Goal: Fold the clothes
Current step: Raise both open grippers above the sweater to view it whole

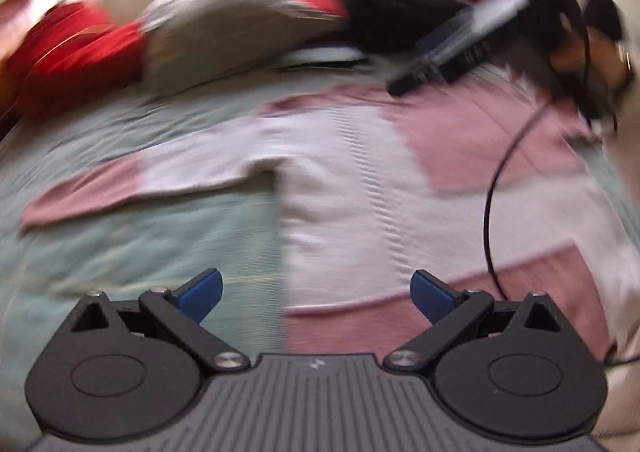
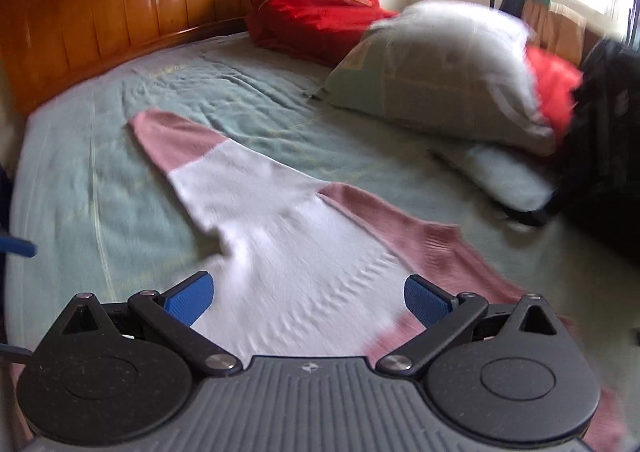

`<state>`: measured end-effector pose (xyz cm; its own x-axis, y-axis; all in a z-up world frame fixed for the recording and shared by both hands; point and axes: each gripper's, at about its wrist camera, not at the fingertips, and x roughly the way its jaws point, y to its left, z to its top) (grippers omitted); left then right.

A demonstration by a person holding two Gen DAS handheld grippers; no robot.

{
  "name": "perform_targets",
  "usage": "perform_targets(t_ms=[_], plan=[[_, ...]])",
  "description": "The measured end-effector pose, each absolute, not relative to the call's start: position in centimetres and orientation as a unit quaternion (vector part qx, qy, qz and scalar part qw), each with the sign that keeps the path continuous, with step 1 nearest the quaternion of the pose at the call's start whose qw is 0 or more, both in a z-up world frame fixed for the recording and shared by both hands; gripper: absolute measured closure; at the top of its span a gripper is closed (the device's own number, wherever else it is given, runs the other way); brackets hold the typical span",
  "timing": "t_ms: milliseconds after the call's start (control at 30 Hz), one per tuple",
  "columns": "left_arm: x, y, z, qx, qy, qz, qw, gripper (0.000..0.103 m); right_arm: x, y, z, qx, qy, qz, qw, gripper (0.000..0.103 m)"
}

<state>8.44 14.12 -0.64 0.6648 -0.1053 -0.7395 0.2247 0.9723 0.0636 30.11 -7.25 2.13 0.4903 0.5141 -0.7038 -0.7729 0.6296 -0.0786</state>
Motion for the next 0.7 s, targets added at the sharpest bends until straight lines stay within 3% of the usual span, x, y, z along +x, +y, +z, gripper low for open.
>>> perform_targets(t_ms=[200,533,700], plan=[[8.5,8.7,-3.8,0.13,0.399,-0.134,0.898,0.003,24.6,-16.8,-0.5,-0.223,0.358,0.304,0.854,0.0],[5.7,7.3,-6.8,0.056,0.404,-0.09,0.908,0.001,15.2,-21.9,-8.2,-0.196,0.382,0.327,0.842,0.0],[3.4,5.9,-5.9,0.053,0.392,-0.063,0.916,0.001,12.1,-25.2,-8.6,-0.145,0.373,0.309,0.863,0.0]])
